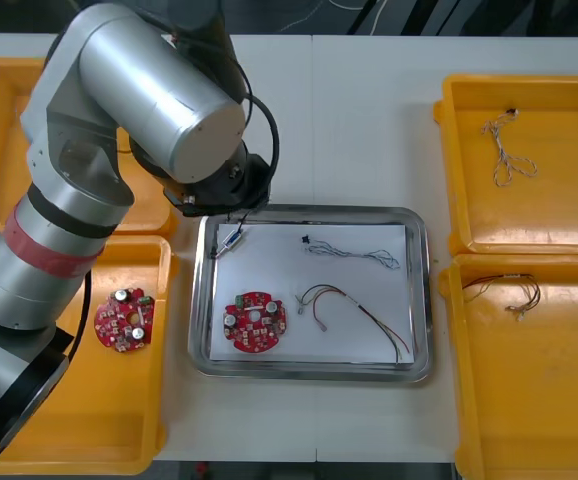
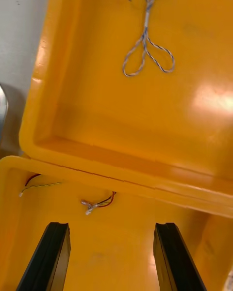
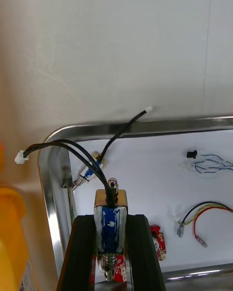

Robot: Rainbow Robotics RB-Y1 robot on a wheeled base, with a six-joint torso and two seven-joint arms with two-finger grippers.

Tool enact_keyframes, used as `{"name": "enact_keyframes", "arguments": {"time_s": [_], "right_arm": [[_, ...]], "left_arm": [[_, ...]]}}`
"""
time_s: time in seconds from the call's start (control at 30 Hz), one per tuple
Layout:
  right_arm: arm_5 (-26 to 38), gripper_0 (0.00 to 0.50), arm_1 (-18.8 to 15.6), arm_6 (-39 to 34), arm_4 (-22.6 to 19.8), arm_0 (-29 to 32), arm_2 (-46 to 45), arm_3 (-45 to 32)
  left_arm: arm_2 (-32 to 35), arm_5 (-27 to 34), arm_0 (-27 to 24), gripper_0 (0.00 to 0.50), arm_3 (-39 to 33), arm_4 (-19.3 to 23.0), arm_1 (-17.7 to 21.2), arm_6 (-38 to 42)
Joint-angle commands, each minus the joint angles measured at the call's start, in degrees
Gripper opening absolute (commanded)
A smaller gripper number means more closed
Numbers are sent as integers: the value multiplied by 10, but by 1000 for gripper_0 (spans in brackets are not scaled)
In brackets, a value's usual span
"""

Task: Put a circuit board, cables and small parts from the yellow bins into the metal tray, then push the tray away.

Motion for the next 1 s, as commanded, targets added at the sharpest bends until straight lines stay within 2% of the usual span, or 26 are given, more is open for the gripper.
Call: {"name": "enact_keyframes", "arguments": {"time_s": [0.03,0.3,0.57,0.77,1.0], "right_arm": [[1,500,-26,-44,-4,25,-33,-15],[1,500,-26,-111,-9,77,-54,-15],[1,500,-25,-116,-20,146,-71,-15],[1,500,-16,-123,-15,159,-72,-15],[1,500,-14,-126,-14,159,-71,-15]], "left_arm": [[-38,-16,27,0,-20,-25,-19,58],[-81,-87,70,0,-19,-62,-19,66],[-112,-128,73,0,15,-77,-26,76],[-127,-176,73,0,56,-97,-39,82],[-144,-189,73,0,70,-100,-39,86]]}}
